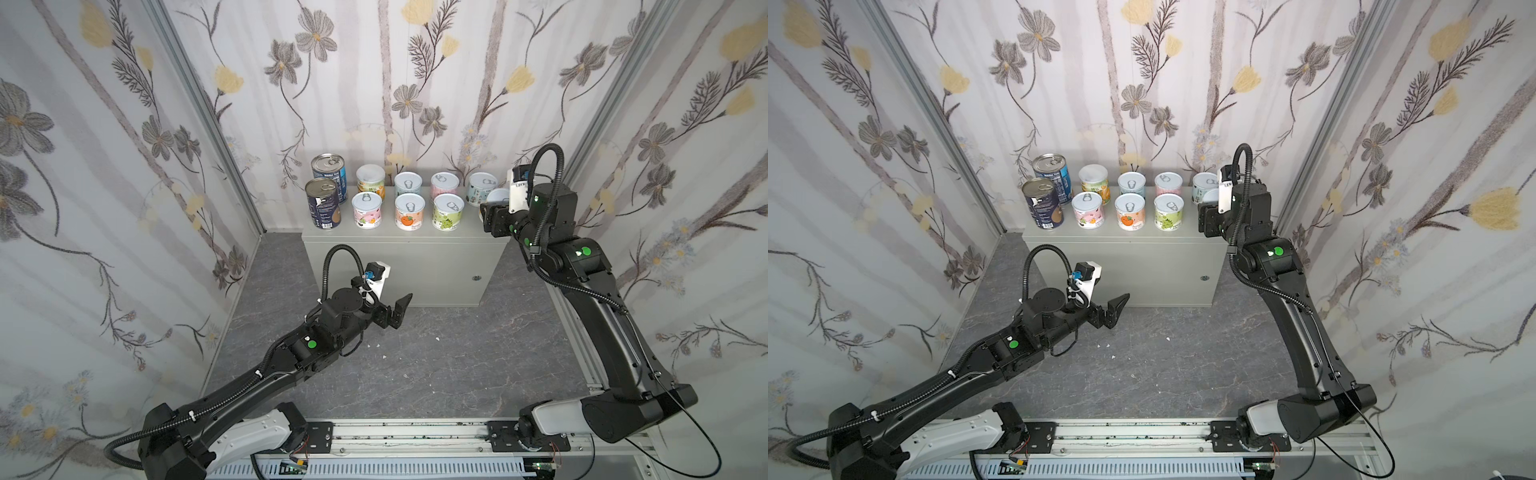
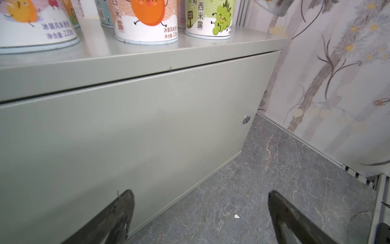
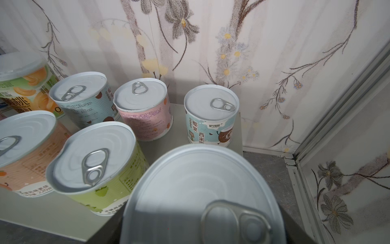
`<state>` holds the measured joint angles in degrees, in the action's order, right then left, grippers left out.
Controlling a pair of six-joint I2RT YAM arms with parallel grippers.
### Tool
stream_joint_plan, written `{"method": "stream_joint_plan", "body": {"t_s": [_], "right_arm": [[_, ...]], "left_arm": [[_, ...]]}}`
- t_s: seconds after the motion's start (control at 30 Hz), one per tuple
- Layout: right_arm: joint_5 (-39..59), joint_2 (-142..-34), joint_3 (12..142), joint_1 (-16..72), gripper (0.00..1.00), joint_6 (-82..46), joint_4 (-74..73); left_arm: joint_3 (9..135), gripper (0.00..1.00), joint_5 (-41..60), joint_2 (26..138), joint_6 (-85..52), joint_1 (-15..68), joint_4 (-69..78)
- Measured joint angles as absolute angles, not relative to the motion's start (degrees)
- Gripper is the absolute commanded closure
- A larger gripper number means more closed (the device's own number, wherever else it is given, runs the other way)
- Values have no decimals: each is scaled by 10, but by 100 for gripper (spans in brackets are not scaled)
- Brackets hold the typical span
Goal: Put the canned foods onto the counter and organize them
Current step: 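Raise the held yellow can over the cabinet top with the right gripper, then lower the yellow can onto the cabinet top and open the right gripper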
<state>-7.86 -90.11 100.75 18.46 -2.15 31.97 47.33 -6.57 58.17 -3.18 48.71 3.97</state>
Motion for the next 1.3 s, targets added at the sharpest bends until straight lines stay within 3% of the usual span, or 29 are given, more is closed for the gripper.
{"method": "stream_joint_plan", "body": {"t_s": [0.7,1.3], "right_arm": [[-72,-1013,1128,185,56,-21,418],[-77,-1043,1178,185,37,-25,465]], "left_arm": [[467,0,-84,574,-30,487,19],[467,0,-85,586,-28,487,18]]}}
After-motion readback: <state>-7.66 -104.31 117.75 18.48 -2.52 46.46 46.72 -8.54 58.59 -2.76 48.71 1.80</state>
